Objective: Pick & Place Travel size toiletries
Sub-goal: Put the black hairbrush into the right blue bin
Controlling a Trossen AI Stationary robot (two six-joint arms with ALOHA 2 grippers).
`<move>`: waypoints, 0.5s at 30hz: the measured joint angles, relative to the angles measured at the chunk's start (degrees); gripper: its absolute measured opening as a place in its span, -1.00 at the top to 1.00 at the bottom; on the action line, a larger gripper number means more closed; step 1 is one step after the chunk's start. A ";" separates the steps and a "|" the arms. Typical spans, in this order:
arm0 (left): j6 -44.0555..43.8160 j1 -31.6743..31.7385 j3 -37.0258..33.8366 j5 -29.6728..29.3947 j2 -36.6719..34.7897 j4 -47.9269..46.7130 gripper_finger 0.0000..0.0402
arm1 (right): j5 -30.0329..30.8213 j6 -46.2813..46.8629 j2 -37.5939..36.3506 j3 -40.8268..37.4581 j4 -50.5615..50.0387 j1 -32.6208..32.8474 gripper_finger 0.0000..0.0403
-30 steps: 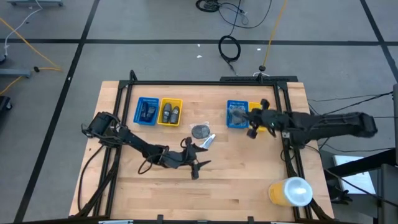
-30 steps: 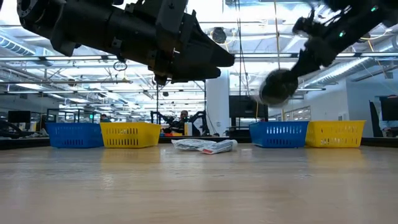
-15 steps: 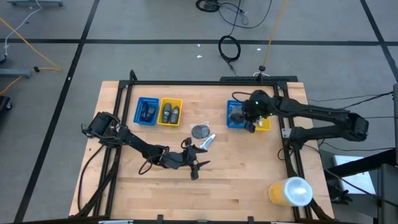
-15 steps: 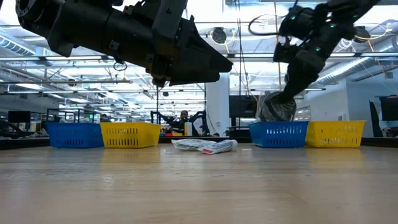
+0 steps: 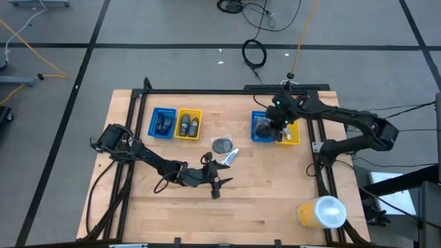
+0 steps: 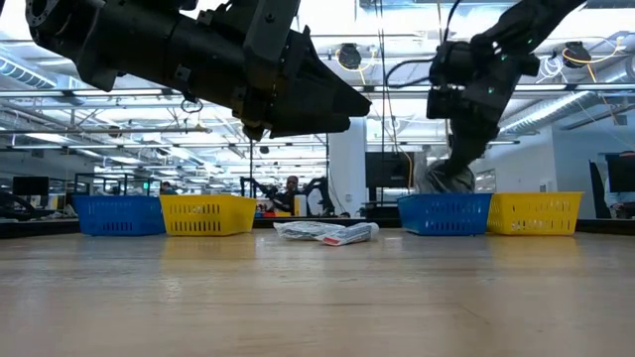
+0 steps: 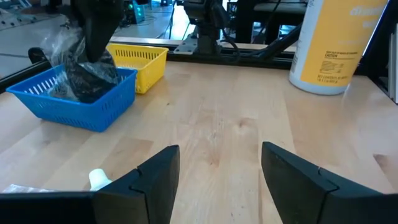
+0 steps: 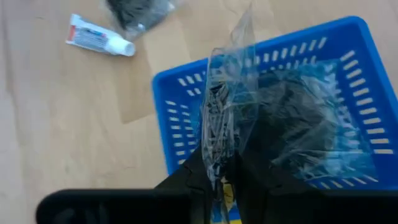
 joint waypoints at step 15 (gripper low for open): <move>-0.02 0.00 0.00 0.00 0.00 0.00 -0.12 | 1.61 -0.55 1.78 -0.02 3.74 -1.54 0.37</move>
